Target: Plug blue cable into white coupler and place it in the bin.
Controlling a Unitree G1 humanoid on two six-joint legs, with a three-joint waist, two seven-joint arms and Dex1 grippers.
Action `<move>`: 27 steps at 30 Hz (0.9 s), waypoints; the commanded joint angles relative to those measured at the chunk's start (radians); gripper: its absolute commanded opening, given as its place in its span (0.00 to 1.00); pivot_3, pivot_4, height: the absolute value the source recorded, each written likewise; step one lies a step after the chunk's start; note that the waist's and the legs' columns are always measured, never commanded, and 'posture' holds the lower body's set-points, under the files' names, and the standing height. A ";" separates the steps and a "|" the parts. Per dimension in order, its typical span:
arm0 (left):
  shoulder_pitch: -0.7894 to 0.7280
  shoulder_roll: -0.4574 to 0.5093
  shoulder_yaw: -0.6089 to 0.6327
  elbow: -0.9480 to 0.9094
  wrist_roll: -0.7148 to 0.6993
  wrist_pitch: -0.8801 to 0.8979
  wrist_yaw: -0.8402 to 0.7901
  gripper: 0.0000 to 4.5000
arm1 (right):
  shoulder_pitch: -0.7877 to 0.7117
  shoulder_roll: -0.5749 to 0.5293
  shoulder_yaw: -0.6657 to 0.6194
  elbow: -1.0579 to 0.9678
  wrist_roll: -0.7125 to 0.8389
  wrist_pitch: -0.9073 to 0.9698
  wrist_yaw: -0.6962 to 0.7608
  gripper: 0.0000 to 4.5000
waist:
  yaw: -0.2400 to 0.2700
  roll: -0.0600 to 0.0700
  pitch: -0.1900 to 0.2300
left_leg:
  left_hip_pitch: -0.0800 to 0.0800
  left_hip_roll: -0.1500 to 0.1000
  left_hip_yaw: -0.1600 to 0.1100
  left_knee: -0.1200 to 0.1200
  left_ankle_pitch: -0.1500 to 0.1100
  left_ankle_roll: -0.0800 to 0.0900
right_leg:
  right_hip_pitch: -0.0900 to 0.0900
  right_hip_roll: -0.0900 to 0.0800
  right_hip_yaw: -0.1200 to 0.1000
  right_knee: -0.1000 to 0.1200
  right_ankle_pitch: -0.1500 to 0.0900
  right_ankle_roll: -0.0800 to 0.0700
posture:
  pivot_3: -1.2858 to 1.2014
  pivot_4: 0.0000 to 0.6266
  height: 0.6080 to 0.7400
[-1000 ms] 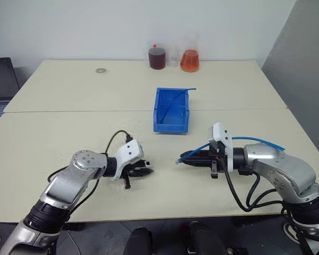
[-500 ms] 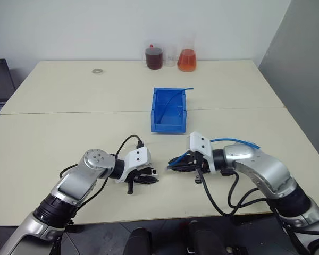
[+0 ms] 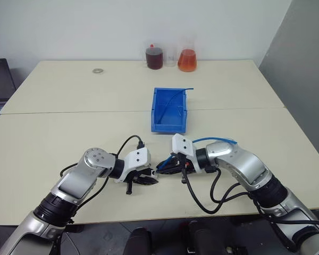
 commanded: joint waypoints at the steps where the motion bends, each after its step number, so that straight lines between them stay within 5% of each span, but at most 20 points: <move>1: 0.005 0.001 -0.012 0.009 0.020 -0.004 -0.004 0.18 | -0.019 0.008 0.008 0.013 -0.025 -0.036 0.022 0.02 | 0.000 0.000 0.000 | 0.000 0.000 0.000 0.000 0.000 0.000 | 0.000 0.000 0.000 0.000 0.000 0.000 | 0.52 0.24 1.00; 27: 0.025 -0.009 -0.003 0.021 0.041 -0.012 0.013 0.18 | -0.088 0.090 0.138 0.099 -0.142 -0.051 0.129 0.02 | -0.002 0.001 -0.002 | 0.003 0.000 0.000 0.000 0.000 0.000 | 0.001 0.000 0.000 0.002 0.000 0.000 | 0.52 0.24 1.00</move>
